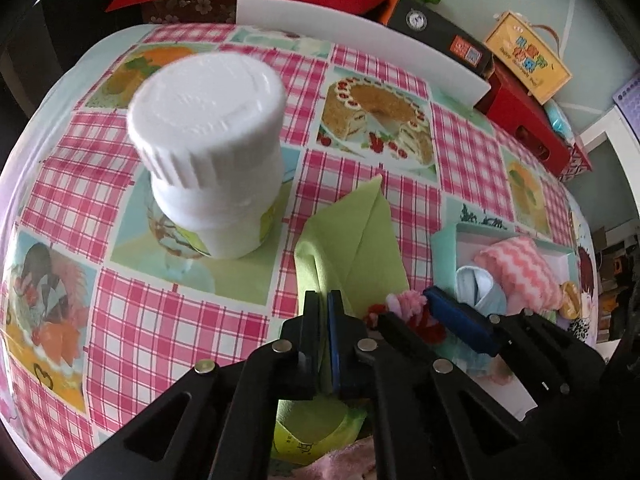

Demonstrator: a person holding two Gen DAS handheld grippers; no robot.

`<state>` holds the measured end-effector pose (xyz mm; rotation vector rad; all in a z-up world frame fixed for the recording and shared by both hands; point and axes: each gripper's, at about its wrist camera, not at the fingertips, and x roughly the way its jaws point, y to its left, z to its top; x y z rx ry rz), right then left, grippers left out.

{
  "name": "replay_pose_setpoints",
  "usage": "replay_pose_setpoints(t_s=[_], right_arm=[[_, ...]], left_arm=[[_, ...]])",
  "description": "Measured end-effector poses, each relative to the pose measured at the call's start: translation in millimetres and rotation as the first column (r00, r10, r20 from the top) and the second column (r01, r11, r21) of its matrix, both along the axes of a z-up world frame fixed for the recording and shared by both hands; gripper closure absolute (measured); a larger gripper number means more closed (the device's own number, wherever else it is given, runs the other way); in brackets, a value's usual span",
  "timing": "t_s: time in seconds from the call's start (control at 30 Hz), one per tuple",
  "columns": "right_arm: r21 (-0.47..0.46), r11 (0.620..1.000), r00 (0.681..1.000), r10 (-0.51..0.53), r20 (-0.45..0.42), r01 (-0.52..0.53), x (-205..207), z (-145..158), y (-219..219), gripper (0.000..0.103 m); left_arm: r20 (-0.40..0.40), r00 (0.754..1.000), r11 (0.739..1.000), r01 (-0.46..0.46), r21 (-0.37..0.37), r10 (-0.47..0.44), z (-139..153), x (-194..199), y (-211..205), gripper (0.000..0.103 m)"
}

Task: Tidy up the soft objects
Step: 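Grasp the green cloth with the left gripper while the right gripper grasps the red pipe-cleaner flower, then carry the flower into the tray and open the right gripper while the left carries the green cloth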

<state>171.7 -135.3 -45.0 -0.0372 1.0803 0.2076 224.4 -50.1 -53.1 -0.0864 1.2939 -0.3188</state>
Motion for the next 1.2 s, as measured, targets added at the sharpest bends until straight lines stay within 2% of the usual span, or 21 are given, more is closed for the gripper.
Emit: replay_pose_setpoints(t_s=[0.3,0.6,0.93,1.2], right_arm=[[0.018,1.0,1.0,-0.009,0.001,0.009,-1,1,-3,0.077],[0.032,0.999,0.999,-0.02,0.03,0.019,-6,11,-3,0.077],[0.05,0.998,0.989,-0.041,0.142,0.035,-19,55,-10,0.077],[0.064,0.997,0.971,-0.064,0.232,0.051,-33,91,-19,0.077]], left_arm=[[0.031,0.999,0.999,-0.024,-0.032,0.025,12,-2,13,0.099],[0.068,0.997,0.998,-0.044,-0.053,0.048,25,-6,23,0.099],[0.179,0.982,0.99,-0.034,-0.139,0.059,67,-18,30,0.1],[0.287,0.956,0.984,-0.014,-0.178,0.066,107,-33,36,0.1]])
